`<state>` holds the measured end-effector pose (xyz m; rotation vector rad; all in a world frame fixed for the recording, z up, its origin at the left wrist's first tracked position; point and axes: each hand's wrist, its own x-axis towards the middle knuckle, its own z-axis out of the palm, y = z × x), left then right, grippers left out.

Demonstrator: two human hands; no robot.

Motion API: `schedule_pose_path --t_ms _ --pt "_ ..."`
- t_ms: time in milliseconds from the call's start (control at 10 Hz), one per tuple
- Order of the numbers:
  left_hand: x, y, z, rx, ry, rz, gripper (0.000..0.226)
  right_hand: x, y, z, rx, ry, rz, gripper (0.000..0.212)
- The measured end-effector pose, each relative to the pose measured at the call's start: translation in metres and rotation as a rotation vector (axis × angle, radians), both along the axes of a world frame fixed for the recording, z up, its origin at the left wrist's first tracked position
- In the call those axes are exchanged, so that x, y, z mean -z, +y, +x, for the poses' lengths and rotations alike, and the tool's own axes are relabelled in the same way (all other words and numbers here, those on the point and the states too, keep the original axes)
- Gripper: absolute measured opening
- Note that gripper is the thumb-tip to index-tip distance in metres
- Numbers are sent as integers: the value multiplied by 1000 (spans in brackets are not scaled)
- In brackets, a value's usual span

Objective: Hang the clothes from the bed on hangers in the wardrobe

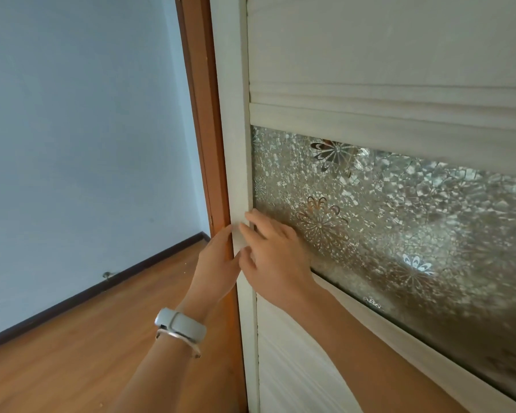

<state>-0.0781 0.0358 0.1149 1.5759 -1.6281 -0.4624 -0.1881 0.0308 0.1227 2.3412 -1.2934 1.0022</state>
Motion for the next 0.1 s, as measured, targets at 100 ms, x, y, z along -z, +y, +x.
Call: schedule_pose_path --t_ms 100 --pt "-21 23 -1 41 180 -108 41 -29 18 -17 -246 -436 152 37"
